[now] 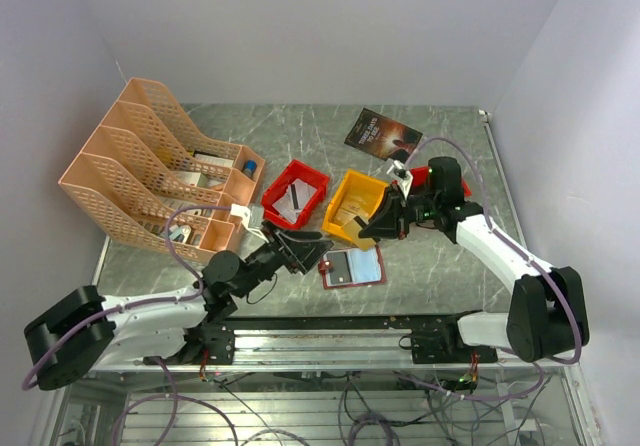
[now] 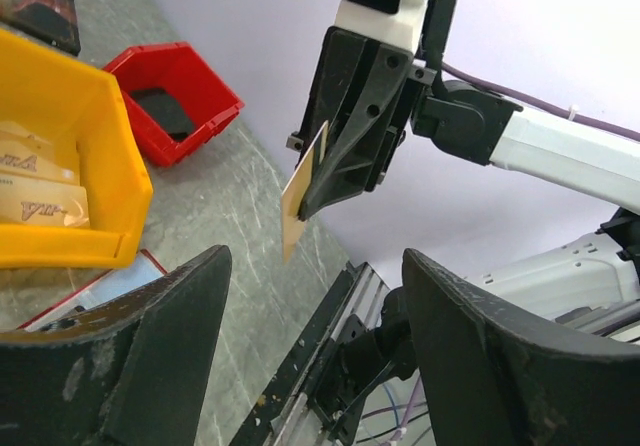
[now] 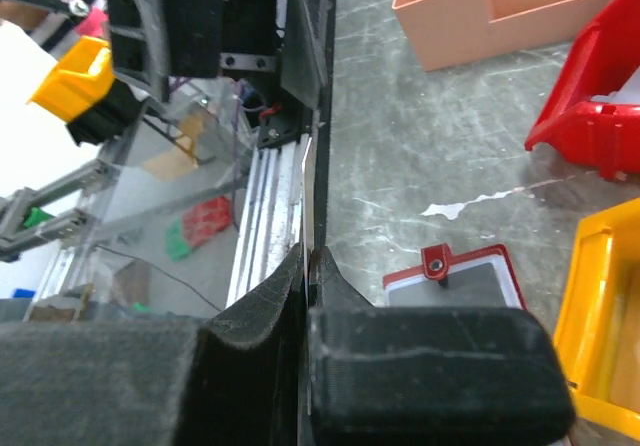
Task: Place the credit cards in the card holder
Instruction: Pick up the credit card from the storage box, then insert the credit card into the card holder.
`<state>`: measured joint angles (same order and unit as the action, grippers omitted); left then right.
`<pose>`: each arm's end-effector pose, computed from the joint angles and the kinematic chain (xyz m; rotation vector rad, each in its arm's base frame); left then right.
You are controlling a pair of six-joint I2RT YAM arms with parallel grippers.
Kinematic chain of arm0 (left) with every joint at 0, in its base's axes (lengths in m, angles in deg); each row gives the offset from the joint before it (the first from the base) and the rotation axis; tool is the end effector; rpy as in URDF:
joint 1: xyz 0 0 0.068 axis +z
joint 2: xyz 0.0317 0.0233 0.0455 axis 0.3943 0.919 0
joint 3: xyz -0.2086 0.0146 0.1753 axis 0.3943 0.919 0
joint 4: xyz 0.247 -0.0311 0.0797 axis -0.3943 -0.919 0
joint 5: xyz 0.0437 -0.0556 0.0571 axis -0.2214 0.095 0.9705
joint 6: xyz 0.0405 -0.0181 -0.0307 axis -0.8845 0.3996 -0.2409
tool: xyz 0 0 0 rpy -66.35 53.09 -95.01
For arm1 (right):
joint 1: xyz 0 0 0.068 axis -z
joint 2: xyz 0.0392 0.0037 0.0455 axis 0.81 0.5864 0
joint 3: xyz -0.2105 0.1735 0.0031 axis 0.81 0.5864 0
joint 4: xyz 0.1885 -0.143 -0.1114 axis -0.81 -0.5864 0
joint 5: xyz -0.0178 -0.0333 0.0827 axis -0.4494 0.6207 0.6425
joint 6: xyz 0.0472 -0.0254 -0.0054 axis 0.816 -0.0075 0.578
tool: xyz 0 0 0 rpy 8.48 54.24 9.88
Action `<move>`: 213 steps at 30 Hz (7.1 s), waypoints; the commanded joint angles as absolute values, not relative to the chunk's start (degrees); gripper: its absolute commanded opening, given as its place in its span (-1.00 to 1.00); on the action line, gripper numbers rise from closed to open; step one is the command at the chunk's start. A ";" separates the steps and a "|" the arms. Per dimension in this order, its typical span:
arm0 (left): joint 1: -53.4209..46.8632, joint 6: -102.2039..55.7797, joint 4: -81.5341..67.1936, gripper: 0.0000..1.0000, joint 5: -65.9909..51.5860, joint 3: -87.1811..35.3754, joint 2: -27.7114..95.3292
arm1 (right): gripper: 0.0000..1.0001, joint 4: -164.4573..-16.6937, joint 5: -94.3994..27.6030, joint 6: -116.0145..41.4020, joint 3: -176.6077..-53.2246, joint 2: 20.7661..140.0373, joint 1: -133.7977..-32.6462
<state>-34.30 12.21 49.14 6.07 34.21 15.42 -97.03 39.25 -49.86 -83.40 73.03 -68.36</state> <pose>0.1092 -0.1657 0.2298 0.0545 1.4969 -1.4589 0.2364 0.0963 0.2503 -1.0718 1.6525 1.5930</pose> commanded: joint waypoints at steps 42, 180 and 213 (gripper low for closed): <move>-33.47 12.67 69.10 -0.37 0.36 29.54 33.30 | -1.00 -80.68 45.89 -30.21 -83.10 76.74 -74.18; -21.09 22.29 42.31 -0.86 -22.36 20.16 55.89 | -0.91 -131.42 -13.97 -91.18 -91.84 94.13 -78.01; -21.15 21.82 34.40 -0.86 -19.65 17.45 58.39 | -0.89 -131.59 -14.54 -90.61 -91.93 94.82 -78.05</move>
